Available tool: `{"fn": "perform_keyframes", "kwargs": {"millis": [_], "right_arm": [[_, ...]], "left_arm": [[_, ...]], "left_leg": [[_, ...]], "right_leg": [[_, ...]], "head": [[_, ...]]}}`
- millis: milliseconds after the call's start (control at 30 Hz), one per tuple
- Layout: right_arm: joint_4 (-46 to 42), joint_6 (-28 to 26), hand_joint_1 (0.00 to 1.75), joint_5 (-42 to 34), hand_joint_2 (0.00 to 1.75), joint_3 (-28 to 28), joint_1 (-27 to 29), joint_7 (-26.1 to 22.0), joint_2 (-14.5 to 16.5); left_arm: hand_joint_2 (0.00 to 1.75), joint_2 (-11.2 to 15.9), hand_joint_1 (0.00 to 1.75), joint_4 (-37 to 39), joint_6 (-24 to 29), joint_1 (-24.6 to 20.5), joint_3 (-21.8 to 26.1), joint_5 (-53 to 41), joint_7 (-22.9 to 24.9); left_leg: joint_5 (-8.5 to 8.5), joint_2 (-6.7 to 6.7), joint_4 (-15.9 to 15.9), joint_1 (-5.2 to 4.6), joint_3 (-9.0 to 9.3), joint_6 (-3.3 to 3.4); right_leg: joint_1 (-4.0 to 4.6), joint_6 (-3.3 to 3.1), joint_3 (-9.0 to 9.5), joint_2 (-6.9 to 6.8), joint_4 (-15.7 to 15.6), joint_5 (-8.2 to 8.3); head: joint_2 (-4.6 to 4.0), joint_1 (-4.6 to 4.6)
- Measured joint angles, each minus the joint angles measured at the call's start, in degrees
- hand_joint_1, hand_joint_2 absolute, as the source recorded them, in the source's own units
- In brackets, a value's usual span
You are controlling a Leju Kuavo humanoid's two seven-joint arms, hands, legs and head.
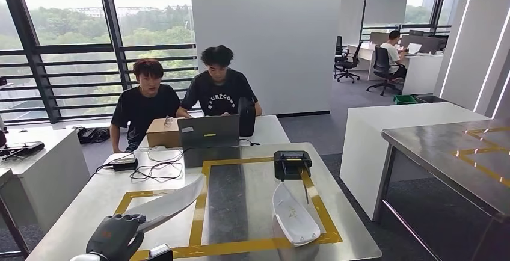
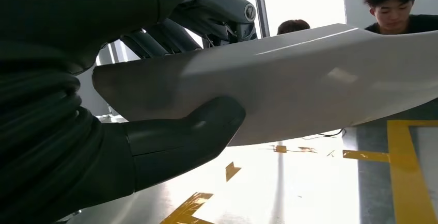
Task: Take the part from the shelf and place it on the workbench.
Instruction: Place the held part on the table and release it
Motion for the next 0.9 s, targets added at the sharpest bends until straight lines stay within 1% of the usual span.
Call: {"fn": "perform_keyframes", "kwargs": {"millis": [33,67,100,133,167,200,233,267,300,367,433,467,500,567,600,633,667,700,733,767,800,867,900], "right_arm": [[0.0,0.1,0.0,0.0,0.0,0.0,-0.1,0.0,0.0],[0.0,0.3,0.0,0.1,0.0,0.0,-0.2,0.0,0.0],[0.0,0.4,0.0,0.1,0.0,0.0,-0.2,0.1,0.0],[0.0,0.4,0.0,0.1,0.0,0.0,-0.2,0.1,0.0],[0.0,0.5,0.0,0.2,0.0,0.0,-0.2,0.2,0.0],[0.0,0.5,0.0,0.2,0.0,0.0,-0.2,0.2,0.0],[0.0,0.5,0.0,0.3,0.0,0.0,-0.3,0.2,0.1],[0.0,0.6,0.0,0.3,0.0,0.0,-0.4,0.2,0.1],[0.0,0.7,0.0,0.4,0.0,0.0,-0.5,0.2,0.1],[0.0,0.8,0.0,0.6,0.0,0.0,-0.7,0.2,0.2],[0.0,0.9,0.0,0.7,0.0,0.0,-0.8,0.2,0.2],[0.0,0.9,0.0,0.8,0.0,0.0,-0.8,0.2,0.2],[0.0,0.9,0.0,0.8,0.0,0.0,-0.9,0.2,0.2],[0.0,1.0,0.0,0.9,0.0,0.0,-0.9,0.2,0.2],[0.0,1.1,0.0,0.9,0.0,0.0,-0.8,0.2,0.2],[0.0,1.1,0.0,0.9,0.0,0.0,-0.7,0.2,0.2],[0.0,1.2,0.0,1.0,0.0,0.0,-0.7,0.2,0.2],[0.0,1.2,0.0,1.0,0.0,0.0,-0.7,0.2,0.2],[0.0,1.2,0.0,1.1,0.0,0.0,-0.7,0.2,0.2],[0.0,1.2,0.0,1.1,0.0,0.0,-0.7,0.2,0.2],[0.0,1.3,0.0,1.1,0.0,0.0,-0.7,0.2,0.2],[0.0,1.4,0.0,1.1,0.0,0.0,-0.7,0.2,0.2],[0.0,1.4,0.0,1.1,0.0,0.0,-0.7,0.2,0.2]], "left_arm": [[1.75,0.0,1.75,0.1,0.0,0.2,0.0,0.1,0.0],[1.75,-0.1,1.75,0.1,0.1,0.5,-0.1,0.3,-0.1],[1.75,-0.1,1.75,0.2,0.2,0.9,-0.1,0.5,-0.2],[1.75,-0.1,1.75,0.2,0.3,1.2,-0.1,0.9,-0.4],[1.75,-0.1,1.75,0.2,0.4,1.4,-0.2,1.3,-0.5],[1.75,-0.1,1.75,0.2,0.5,1.5,-0.2,1.7,-0.6],[1.75,0.0,1.75,0.2,0.6,1.5,-0.2,2.0,-0.6],[1.75,0.0,1.75,0.2,0.7,1.5,-0.2,2.2,-0.6],[1.75,0.0,1.75,0.2,0.7,1.6,-0.2,2.4,-0.6],[1.75,0.0,1.75,0.2,0.7,1.7,-0.2,2.5,-0.7],[1.75,0.1,1.75,0.1,0.7,1.8,-0.2,2.5,-0.9],[1.75,0.1,1.75,0.0,0.7,1.8,-0.2,2.5,-0.9],[1.75,0.0,1.75,0.0,0.7,1.9,-0.2,2.5,-1.0],[1.75,0.0,1.75,0.1,0.8,2.3,-0.2,2.5,-1.1],[1.75,0.0,1.75,0.1,0.7,2.7,-0.2,2.5,-1.2],[1.75,0.0,1.75,0.2,0.7,3.1,-0.2,2.5,-1.2],[1.75,0.1,1.75,0.2,0.7,3.5,-0.2,2.5,-1.2],[1.75,0.1,1.75,0.2,0.7,3.7,-0.2,2.5,-1.2],[1.75,0.1,1.75,0.2,0.7,3.7,-0.2,2.5,-1.2],[1.75,0.2,1.75,0.2,0.7,3.7,-0.2,2.6,-1.2],[1.75,0.2,1.75,0.2,0.7,3.8,-0.2,2.6,-1.2],[1.75,0.4,1.75,0.2,0.7,3.8,-0.2,2.8,-1.3],[1.75,0.4,1.75,0.2,0.7,3.9,-0.2,2.8,-1.4]], "left_leg": [[-1.3,0.04,3.9,0.05,-2.33,-0.21],[-2.12,0.06,7.4,0.1,-4.62,-0.35],[-2.02,0.06,9.4,0.12,-6.29,-0.41],[-0.76,0.07,9.2,0.12,-6.9,-0.38],[1.49,0.07,6.8,0.12,-6.34,-0.22],[4.24,0.09,2.8,0.09,-4.93,0.04],[6.25,0.1,-1.1,-0.05,-3.24,0.33],[7.47,0.1,-4.2,-0.17,-1.84,0.64],[7.81,0.11,-6.0,-0.29,-1.01,0.94],[7.27,0.05,-6.6,-0.47,-0.67,1.52],[7.12,-0.01,-7.0,-0.3,-0.17,2.21],[7.02,-0.03,-7.2,-0.14,0.17,2.58],[6.83,-0.03,-7.4,0.0,0.5,2.88],[6.29,-0.04,-7.3,0.02,0.92,3.2],[5.96,-0.05,-7.3,0.02,1.18,3.2],[5.62,-0.07,-7.2,0.04,1.49,3.12],[5.22,-0.1,-7.1,0.08,1.86,2.98],[4.77,-0.11,-6.9,0.13,2.25,2.77],[4.3,-0.13,-6.7,0.11,2.53,2.49],[3.87,-0.18,-6.5,0.03,2.7,2.15],[3.54,-0.23,-6.4,-0.07,2.8,1.8],[3.19,-0.31,-6.5,-0.19,2.99,1.09],[3.02,-0.28,-6.6,-0.13,3.12,0.73]], "right_leg": [[0.01,-0.23,0.27,0.02,0.0,-0.28],[0.03,-0.31,0.54,0.07,0.0,-0.56],[0.04,-0.33,0.85,0.15,0.0,-0.87],[0.05,-0.29,1.22,0.24,0.1,-1.18],[0.07,-0.19,1.68,0.33,0.1,-1.51],[0.09,-0.05,2.16,0.38,0.1,-1.88],[0.21,0.18,2.56,0.39,0.1,-2.27],[0.3,0.46,2.84,0.39,0.2,-2.62],[0.35,0.75,2.99,0.37,0.2,-2.89],[0.34,1.41,3.17,0.34,0.0,-3.2],[0.22,2.07,3.02,0.23,0.7,-3.77],[0.16,2.39,2.16,0.19,2.5,-4.58],[0.08,2.64,0.53,0.15,5.5,-5.74],[0.02,3.02,-4.22,0.14,13.2,-8.04],[-0.01,3.12,-6.2,0.14,15.7,-8.17],[-0.05,3.17,-7.23,0.13,16.2,-7.2],[-0.1,3.17,-7.07,0.11,14.3,-5.2],[-0.16,3.16,-5.88,0.05,10.5,-2.52],[-0.19,3.13,-4.33,-0.05,6.6,-0.47],[-0.14,2.94,-2.96,-0.09,3.4,0.81],[-0.05,2.65,-2.11,-0.14,1.5,1.21],[0.16,1.81,-1.67,-0.09,0.8,0.63],[0.12,1.38,-1.46,-0.09,0.7,0.48]], "head": [[0.0,-0.06],[0.0,-0.04],[0.0,-0.02],[0.0,-0.04],[0.0,-0.06],[0.0,-0.07],[-0.02,-0.14],[-0.05,-0.21],[-0.08,-0.23],[-0.11,-0.24],[-0.1,-0.15],[-0.1,-0.11],[-0.1,-0.03],[-0.11,0.07],[-0.11,0.14],[-0.11,0.18],[-0.11,0.21],[-0.11,0.23],[-0.12,0.21],[-0.14,0.19],[-0.14,0.16],[-0.14,0.1],[-0.13,0.06]]}}
